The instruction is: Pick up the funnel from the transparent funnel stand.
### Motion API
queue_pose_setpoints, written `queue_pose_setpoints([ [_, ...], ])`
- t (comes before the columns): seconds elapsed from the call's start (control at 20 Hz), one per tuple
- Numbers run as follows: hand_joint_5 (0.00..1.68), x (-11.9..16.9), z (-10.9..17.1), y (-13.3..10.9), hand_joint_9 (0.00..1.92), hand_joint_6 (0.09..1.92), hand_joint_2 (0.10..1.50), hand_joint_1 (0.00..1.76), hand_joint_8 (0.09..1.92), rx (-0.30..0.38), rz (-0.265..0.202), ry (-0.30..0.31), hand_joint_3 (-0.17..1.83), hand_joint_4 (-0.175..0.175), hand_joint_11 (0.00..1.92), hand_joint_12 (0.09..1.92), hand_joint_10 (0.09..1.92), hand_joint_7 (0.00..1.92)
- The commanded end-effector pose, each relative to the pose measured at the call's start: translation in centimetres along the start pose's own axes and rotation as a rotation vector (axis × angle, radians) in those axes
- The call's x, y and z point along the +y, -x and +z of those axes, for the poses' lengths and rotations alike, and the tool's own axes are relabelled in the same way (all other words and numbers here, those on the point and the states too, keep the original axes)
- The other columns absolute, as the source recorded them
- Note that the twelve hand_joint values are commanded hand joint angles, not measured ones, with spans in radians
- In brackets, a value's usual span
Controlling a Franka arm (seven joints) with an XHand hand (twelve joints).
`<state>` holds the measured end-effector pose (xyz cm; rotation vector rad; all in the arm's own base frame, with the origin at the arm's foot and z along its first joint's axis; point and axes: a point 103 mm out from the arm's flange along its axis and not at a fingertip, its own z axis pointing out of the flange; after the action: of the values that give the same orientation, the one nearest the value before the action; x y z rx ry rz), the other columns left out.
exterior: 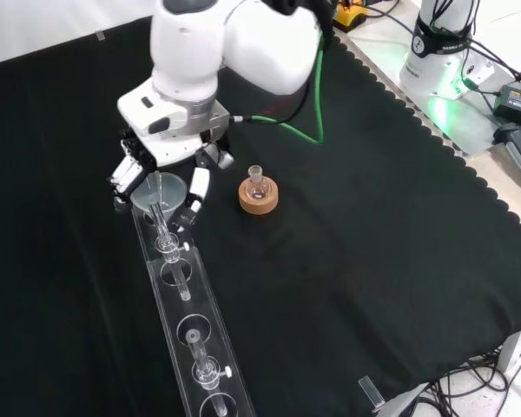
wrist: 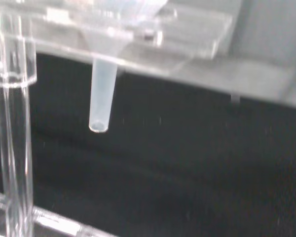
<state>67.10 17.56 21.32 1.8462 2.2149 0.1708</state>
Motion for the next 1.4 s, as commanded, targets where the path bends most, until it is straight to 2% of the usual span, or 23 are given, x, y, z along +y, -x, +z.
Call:
queue_pose_setpoints([
  [0.05, 1.38, -0.2, -5.9, 0.1, 1.92, 0.48, 0.61, 1.20, 0.94, -0.019, -0.090, 0.268, 0.68, -0.165, 1.92, 1.28, 0.84, 1.65],
  [0.1, 1.40, 0.0, -8.0, 0.6, 1.92, 0.47, 0.58, 1.21, 0.92, -0.005, -0.075, 0.290, 0.71, -0.171, 1.92, 1.27, 0.84, 1.66],
  [0.25, 1.41, 0.1, -11.1, 1.2, 1.92, 0.46, 0.56, 1.22, 0.90, 0.011, -0.063, 0.311, 0.76, -0.175, 1.92, 1.24, 0.83, 1.68],
  [0.3, 1.42, -0.1, -13.4, 2.0, 1.92, 0.46, 0.55, 1.22, 0.90, 0.022, -0.048, 0.308, 0.77, -0.175, 1.92, 1.23, 0.83, 1.68],
  [0.4, 1.42, -1.3, -18.6, 3.8, 1.92, 0.46, 0.53, 1.22, 0.90, 0.076, -0.053, 0.252, 0.79, -0.175, 1.92, 1.21, 0.83, 1.69],
  [0.6, 1.43, -4.3, -24.2, 5.0, 1.92, 0.46, 0.52, 1.23, 0.89, 0.081, -0.050, 0.160, 0.82, -0.175, 1.92, 1.19, 0.83, 1.69],
  [0.65, 1.43, -5.9, -26.1, 5.1, 1.92, 0.46, 0.51, 1.23, 0.89, 0.063, -0.020, 0.120, 0.82, -0.175, 1.92, 1.19, 0.83, 1.69],
  [0.75, 1.43, -8.1, -28.1, 5.8, 1.92, 0.46, 0.51, 1.23, 0.89, 0.062, 0.025, 0.088, 0.83, -0.175, 1.92, 1.19, 0.83, 1.69],
  [0.9, 1.44, -12.3, -29.7, 7.4, 1.92, 0.46, 0.50, 1.23, 0.89, 0.055, 0.046, 0.041, 0.84, -0.175, 1.92, 1.19, 0.83, 1.69],
  [1.0, 1.44, -15.9, -30.1, 9.3, 1.92, 0.46, 0.50, 1.23, 0.89, 0.113, -0.030, 0.057, 0.85, -0.175, 1.92, 1.19, 0.83, 1.70],
  [1.1, 1.44, -17.6, -30.3, 9.2, 1.92, 0.47, 0.50, 1.23, 0.89, 0.086, -0.101, 0.027, 0.85, -0.175, 1.92, 1.19, 0.83, 1.70],
  [1.15, 1.44, -18.7, -30.5, 8.9, 1.92, 0.47, 0.49, 1.23, 0.89, 0.086, -0.115, 0.012, 0.85, -0.175, 1.92, 1.19, 0.83, 1.70],
  [1.25, 1.44, -20.5, -31.0, 8.2, 1.92, 0.47, 0.49, 1.23, 0.89, 0.108, -0.110, 0.016, 0.86, -0.175, 1.92, 1.19, 0.83, 1.70],
  [1.4, 1.44, -21.8, -31.3, 7.5, 1.92, 0.47, 0.49, 1.23, 0.89, 0.137, -0.110, 0.040, 0.86, -0.175, 1.92, 1.19, 0.83, 1.70],
])
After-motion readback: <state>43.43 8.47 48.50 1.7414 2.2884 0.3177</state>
